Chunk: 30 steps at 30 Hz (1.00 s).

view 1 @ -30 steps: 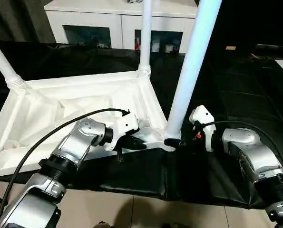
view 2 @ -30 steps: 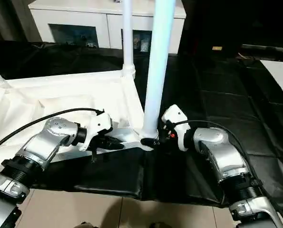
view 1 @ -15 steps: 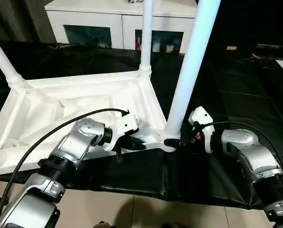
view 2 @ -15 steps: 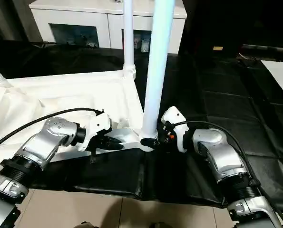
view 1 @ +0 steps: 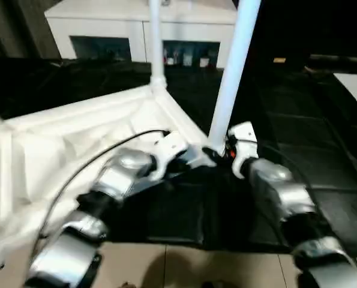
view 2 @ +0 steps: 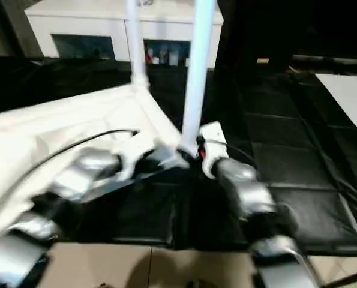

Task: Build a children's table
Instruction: Rotate leg to tighten

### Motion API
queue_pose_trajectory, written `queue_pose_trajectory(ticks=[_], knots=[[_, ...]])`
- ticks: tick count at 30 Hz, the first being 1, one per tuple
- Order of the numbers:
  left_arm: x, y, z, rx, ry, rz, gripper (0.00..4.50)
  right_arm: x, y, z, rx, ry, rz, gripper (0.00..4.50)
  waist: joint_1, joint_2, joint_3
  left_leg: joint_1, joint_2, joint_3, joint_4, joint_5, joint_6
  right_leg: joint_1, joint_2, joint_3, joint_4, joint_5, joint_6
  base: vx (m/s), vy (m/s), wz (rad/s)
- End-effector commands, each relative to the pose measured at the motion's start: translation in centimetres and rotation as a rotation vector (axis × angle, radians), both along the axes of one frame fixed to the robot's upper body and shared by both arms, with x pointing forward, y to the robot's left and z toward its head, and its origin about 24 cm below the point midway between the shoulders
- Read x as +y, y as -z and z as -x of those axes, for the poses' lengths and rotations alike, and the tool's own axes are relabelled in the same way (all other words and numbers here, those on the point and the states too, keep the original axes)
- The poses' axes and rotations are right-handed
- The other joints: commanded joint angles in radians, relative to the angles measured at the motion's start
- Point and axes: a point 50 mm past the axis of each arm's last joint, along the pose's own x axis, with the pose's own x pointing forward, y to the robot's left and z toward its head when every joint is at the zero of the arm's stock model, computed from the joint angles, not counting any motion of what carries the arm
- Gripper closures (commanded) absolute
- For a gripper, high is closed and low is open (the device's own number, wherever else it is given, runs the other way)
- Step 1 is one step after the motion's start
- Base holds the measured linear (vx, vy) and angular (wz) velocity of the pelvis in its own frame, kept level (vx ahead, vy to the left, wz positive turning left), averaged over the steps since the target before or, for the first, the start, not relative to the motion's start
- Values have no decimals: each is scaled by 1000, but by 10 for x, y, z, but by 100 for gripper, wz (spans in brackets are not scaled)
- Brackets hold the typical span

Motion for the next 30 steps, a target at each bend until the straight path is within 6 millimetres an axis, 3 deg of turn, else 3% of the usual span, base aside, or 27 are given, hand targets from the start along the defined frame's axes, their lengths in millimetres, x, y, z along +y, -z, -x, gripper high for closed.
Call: queue_pose_trajectory(ticks=[1, 3, 7, 8, 12, 14, 16, 20, 21, 22, 23, 24, 25, 26, 30], knots=[[-8, -14, -7, -60, -25, 56, 450, -36, 35, 10, 155, 275, 86, 182, -2, 0, -74, 5, 16, -4, -75, -205, 26, 59, -47, 40, -98, -407, -135, 0, 0, 0], [-17, -14, -7, -77, -25, 54, 450, -20, 38, 9, 152, 325, 87, 182, -6, 2, -72, 10, 16, -5, -78, -235, 26, 58, -45, 37, -103, -421, -129, 0, 0, 0], [-23, -14, -6, -84, 2, 52, 450, -1, 35, 6, 117, 287, 97, 182, -10, 2, -74, 5, 19, -9, -83, -243, 26, 64, -48, 37, -97, -380, -137, 0, 0, 0], [-22, -14, -7, -86, 5, 48, 450, 2, 32, 5, 96, 277, 81, 126, -9, 2, -73, 6, 20, -8, -84, -250, 28, 64, -49, 37, -98, -375, -140, 0, 0, 0], [-15, -11, -8, -87, 11, 25, 450, -1, 16, -2, -18, 286, 65, 106, -7, 0, -76, 7, 18, -3, -81, -225, 43, 65, -50, 43, -94, -322, -160, 0, 0, 0], [-14, -10, -8, -85, 15, 22, 450, -3, 14, -3, -28, 288, 67, 69, -5, -1, -78, 5, 19, -2, -79, -204, 54, 67, -49, 44, -87, -278, -179, 0, 0, 0], [-11, -9, -7, -79, 25, 21, 450, -8, 9, -5, -55, 277, 65, 65, -2, -2, -76, 3, 17, 0, -80, -195, 63, 69, -50, 42, -89, -299, -175, 0, 0, 0], [-3, -7, -2, -62, 103, 8, 450, -20, -10, -1, -132, 79, 47, 58, 9, -5, -78, 4, 18, 3, -78, -162, 92, 74, -49, 44, -88, -260, -180, 0, 0, 0], [-1, -6, 2, -49, 158, 6, 450, -25, -16, 4, -146, -40, 44, 58, 13, 1, -80, 6, 23, 3, -78, -142, 109, 73, -49, 46, -83, -211, -200, 0, 0, 0], [0, -6, 3, -45, 171, 5, 450, -25, -17, 6, -148, -72, 43, 58, 14, -2, -80, 4, 23, 3, -77, -138, 116, 76, -48, 46, -81, -196, -205, 0, 0, 0], [2, -5, 8, -21, 238, 3, 450, -29, -19, 16, -147, -237, 63, 58, 16, 9, -79, -1, 23, 0, -78, -128, 126, 81, -49, 45, -76, -179, -214, 0, 0, 0], [3, -5, 8, -19, 243, 3, 450, -29, -19, 17, -146, -251, 65, 58, 18, 5, -79, 0, 26, 0, -78, -132, 131, 81, -48, 45, -78, -174, -213, 0, 0, 0], [5, -5, 13, -2, 303, 3, 450, -32, -20, 29, -138, -406, 105, 58, 15, 14, -78, 0, 26, -1, -79, -147, 131, 79, -49, 45, -78, -185, -218, 0, 0, 0], [6, -5, 15, 2, 339, 1, 450, -33, -19, 36, -131, -496, 132, 58, 17, 8, -78, 2, 29, 0, -78, -159, 128, 79, -50, 47, -80, -187, -217, 0, 0, 0], [16, -4, 28, 72, 499, -37, 450, -46, -24, 52, -74, -650, 135, 58, 16, 14, -74, 3, 31, -3, -83, -207, 112, 82, -50, 47, -86, -246, -215, 0, 0, 0]])
